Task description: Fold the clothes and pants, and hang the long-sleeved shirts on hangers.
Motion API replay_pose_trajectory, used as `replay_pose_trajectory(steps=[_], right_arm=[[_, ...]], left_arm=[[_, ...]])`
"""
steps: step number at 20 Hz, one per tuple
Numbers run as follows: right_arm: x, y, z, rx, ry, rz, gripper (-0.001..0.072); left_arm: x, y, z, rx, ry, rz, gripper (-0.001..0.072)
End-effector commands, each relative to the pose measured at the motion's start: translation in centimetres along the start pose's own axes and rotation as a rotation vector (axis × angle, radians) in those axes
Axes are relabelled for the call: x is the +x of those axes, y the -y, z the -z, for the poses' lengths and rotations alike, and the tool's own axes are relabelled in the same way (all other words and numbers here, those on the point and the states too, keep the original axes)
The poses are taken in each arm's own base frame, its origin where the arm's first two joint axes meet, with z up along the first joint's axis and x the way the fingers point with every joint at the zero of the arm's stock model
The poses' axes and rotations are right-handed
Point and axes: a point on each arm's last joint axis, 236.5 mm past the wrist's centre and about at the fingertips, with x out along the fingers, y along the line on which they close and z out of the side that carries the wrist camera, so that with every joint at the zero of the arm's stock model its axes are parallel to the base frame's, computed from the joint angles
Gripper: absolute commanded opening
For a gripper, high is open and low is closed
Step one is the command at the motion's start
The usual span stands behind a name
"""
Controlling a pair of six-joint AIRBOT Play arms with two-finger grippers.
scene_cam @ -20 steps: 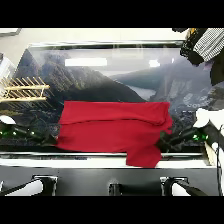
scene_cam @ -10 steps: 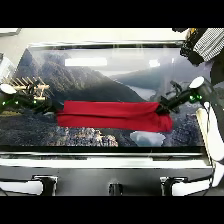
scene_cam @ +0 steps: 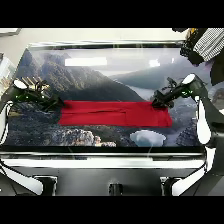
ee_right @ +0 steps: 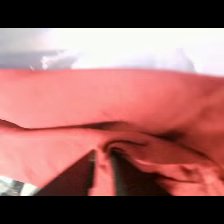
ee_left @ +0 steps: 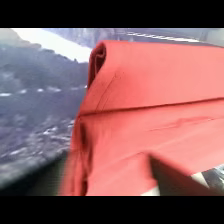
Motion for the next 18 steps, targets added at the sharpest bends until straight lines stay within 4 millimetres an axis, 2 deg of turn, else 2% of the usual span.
replay_pose_trajectory(steps=[1,2,3,4,6,8,10,12,14,16,18], right_arm=[[-1.8,-1.5,-0.1,-0.037,-0.002,-0.08,0.046],[-3.6,-1.6,0.5,-0.111,-0.025,-0.109,0.0709],[-5.9,-0.4,1.2,-0.127,-0.046,-0.116,0.0718],[-7.8,2.0,1.5,-0.073,-0.046,-0.108,0.0718],[-10.1,8.4,1.9,0.133,-0.026,-0.047,0.0714],[-10.3,13.0,3.4,0.269,-0.037,-0.03,0.0715],[-8.6,15.0,4.9,0.309,-0.066,-0.064,0.0714],[-6.0,14.8,6.0,0.272,-0.088,-0.126,0.0719],[-4.1,12.9,5.0,0.269,-0.03,-0.26,0.072],[-3.3,11.6,3.5,0.289,0.021,-0.364,0.072],[-2.6,11.1,3.1,0.294,0.021,-0.382,0.072]], left_arm=[[-1.4,0.9,-0.1,0.008,-0.007,0.054,0.0713],[-3.4,0.6,-0.2,0.024,0.009,0.042,0.0713],[-5.9,0.0,-0.5,0.027,0.039,0.021,0.0712],[-8.4,-0.7,-0.8,0.012,0.077,-0.001,0.0712],[-12.8,-1.3,-1.1,-0.029,0.168,-0.019,0.0712],[-15.9,-0.9,-0.6,-0.044,0.234,-0.031,0.0712],[-17.7,0.7,0.2,-0.009,0.264,-0.041,0.0711],[-18.6,2.9,0.8,0.037,0.285,-0.049,0.0711],[-18.7,5.0,1.2,0.086,0.291,-0.052,0.0711],[-17.9,7.4,1.5,0.139,0.274,-0.038,0.0712],[-16.5,9.5,1.9,0.185,0.244,-0.026,0.0712]])
